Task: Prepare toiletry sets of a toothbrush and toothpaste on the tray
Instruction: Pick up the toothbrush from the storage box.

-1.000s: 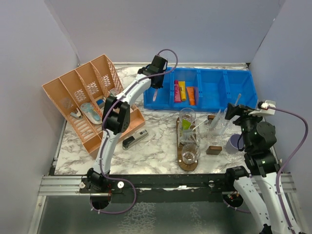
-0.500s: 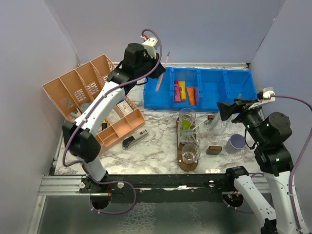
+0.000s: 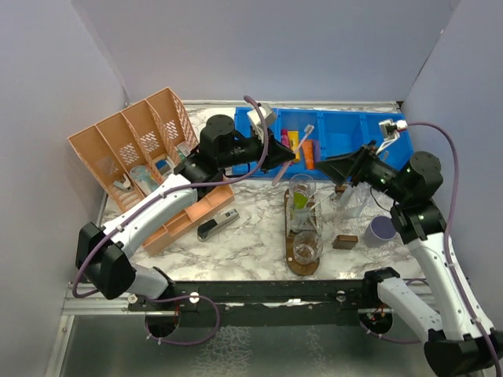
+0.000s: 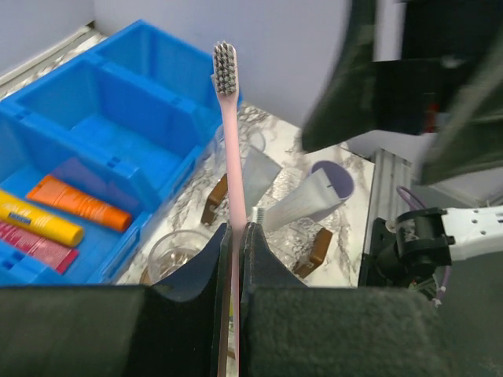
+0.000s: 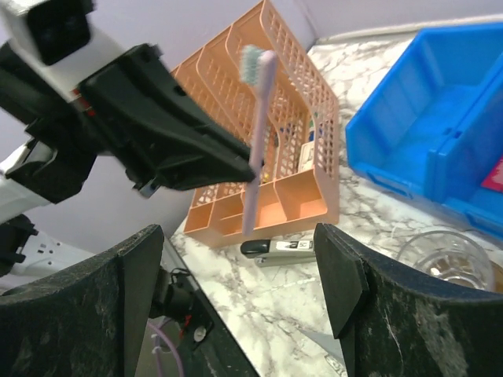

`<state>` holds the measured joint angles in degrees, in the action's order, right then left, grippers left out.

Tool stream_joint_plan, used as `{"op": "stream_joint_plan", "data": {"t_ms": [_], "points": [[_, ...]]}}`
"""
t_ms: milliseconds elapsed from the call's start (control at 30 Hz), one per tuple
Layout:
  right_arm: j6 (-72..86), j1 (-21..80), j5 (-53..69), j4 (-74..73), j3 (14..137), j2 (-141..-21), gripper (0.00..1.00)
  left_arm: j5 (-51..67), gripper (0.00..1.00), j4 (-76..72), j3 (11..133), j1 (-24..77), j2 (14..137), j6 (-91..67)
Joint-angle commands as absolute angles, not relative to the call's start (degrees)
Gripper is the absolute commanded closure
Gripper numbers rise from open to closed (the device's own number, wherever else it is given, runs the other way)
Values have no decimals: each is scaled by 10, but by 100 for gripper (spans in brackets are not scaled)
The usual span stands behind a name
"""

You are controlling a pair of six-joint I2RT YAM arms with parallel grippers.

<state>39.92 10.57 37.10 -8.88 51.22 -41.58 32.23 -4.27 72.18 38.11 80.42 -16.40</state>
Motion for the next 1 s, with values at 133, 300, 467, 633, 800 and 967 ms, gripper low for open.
{"op": "stream_joint_plan", "data": {"t_ms": [133,300,467,633,800,967], "points": [[425,109,477,39,530,-535,43,364,100,-111,712,416,788,-166],[433,109,461,74,512,-534,47,361,100,-108,712,428,793,-167],[434,109,484,95,513,-545,47,365,100,-92,723,440,811,-168],[429,109,482,93,511,-550,62,357,100,-81,724,459,814,-156],[403,109,469,50,511,-528,95,350,100,-66,731,473,817,-146],[339,109,390,-81,539,-467,99,347,81,-57,735,479,811,-140]]}}
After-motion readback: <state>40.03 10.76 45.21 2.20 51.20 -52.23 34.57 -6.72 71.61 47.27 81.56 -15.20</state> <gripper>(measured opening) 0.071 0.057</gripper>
